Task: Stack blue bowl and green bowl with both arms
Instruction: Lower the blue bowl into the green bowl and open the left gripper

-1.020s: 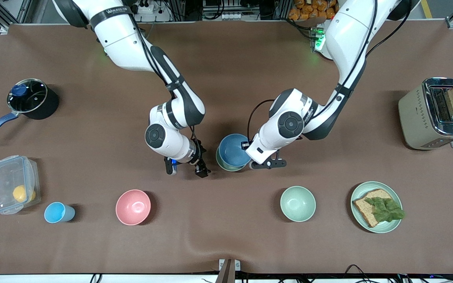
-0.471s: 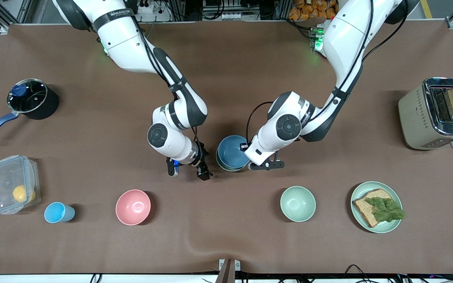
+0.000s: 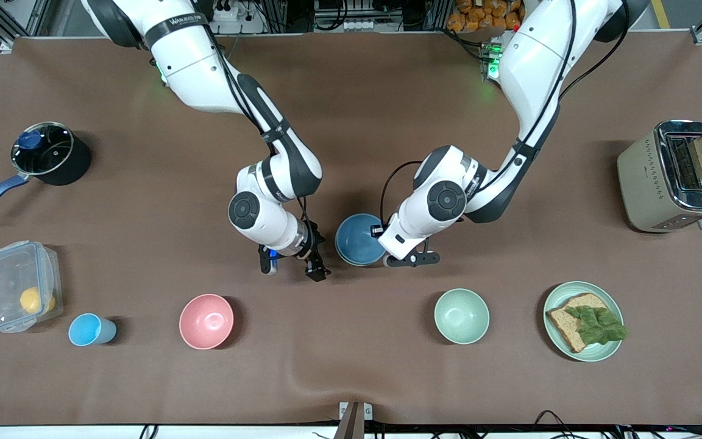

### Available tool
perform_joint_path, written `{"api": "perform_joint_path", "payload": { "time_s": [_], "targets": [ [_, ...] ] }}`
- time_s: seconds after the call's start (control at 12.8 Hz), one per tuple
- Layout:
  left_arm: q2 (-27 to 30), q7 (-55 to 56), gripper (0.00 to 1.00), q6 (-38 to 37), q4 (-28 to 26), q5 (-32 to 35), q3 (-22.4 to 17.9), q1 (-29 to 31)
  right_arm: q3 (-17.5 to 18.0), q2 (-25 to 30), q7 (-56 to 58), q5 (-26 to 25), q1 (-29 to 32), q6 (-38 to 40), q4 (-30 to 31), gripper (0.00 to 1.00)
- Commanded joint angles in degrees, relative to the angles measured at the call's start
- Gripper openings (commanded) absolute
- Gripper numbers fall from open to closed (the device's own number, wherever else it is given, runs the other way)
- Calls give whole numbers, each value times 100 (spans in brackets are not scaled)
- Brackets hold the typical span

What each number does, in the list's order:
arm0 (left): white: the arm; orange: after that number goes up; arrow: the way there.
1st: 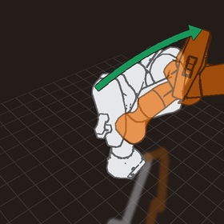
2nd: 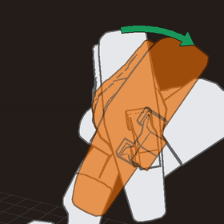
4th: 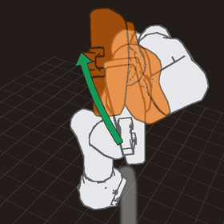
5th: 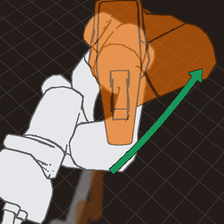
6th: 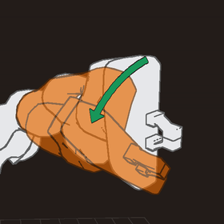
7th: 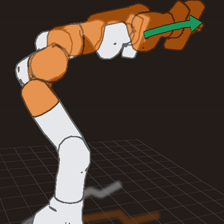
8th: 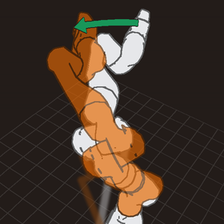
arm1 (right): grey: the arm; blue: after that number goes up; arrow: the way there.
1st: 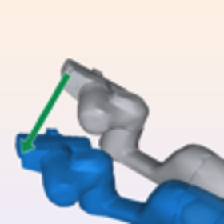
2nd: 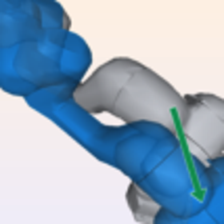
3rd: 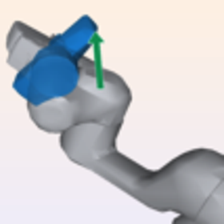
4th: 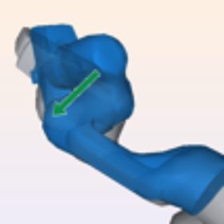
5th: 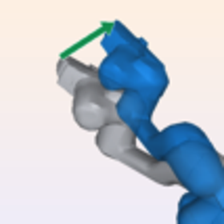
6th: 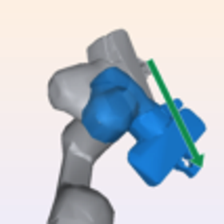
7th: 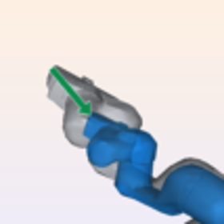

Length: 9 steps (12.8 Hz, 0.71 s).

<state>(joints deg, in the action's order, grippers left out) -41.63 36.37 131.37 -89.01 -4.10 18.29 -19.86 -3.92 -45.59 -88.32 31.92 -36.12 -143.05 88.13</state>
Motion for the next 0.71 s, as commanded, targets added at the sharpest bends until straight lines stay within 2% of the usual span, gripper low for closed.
{"api": "perform_joint_path", "payload": {
  "time_s": [0.0, 0.31, 0.63],
  "targets": [
    [-48, 98, 100, 11, 200, -12, -71, -150, 14, -125, -36, 78, 43, -4, -182, 100],
    [391, 98, 100, -93, 156, -20, -71, -28, -4, -108, -19, 16, 34, 14, -182, 100],
    [1278, 63, 100, -1040, 121, 286, -71, 517, -13, -82, -10, 7, 43, 31, -243, 100]
  ]
}}
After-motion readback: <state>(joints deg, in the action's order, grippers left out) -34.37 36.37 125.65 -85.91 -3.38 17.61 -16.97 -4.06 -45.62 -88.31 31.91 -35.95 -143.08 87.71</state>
